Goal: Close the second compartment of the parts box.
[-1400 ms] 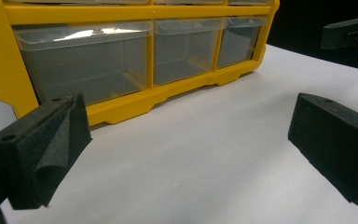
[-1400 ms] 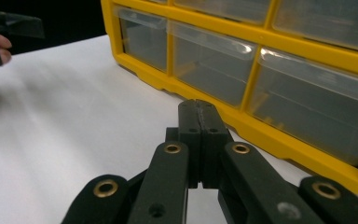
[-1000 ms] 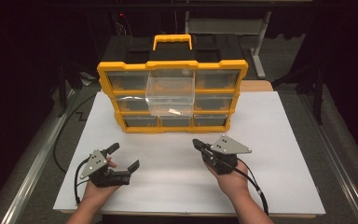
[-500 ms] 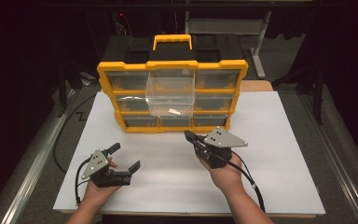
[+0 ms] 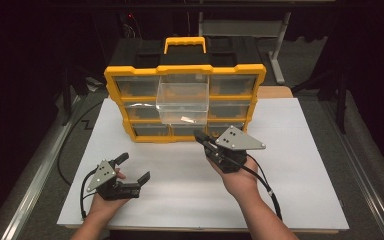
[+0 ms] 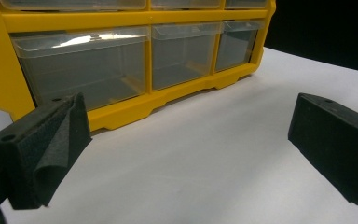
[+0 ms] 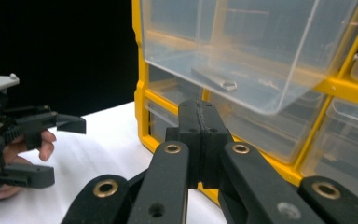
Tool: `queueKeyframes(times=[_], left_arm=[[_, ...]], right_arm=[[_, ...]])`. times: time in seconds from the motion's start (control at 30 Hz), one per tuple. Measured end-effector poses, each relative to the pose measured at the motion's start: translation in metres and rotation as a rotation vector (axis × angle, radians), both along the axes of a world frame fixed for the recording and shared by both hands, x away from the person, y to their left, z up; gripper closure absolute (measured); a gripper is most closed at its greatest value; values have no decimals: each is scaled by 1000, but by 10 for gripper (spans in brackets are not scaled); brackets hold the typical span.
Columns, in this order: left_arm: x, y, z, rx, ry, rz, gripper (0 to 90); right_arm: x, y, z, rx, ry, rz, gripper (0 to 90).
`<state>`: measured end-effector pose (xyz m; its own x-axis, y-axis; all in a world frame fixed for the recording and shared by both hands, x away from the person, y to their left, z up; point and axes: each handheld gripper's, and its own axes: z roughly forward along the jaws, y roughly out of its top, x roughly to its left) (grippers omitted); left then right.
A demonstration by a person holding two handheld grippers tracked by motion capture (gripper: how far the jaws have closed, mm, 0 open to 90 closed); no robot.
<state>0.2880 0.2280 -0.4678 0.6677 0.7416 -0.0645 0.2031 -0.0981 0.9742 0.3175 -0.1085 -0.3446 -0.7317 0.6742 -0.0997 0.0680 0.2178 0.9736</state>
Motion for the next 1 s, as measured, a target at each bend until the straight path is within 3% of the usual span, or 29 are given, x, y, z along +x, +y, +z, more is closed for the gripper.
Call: queueKeyframes(times=[1.0], left_arm=[[2,-1,0,-4,0,-6,6]], right_arm=[[4,28,43,-6,-70,-24,900]])
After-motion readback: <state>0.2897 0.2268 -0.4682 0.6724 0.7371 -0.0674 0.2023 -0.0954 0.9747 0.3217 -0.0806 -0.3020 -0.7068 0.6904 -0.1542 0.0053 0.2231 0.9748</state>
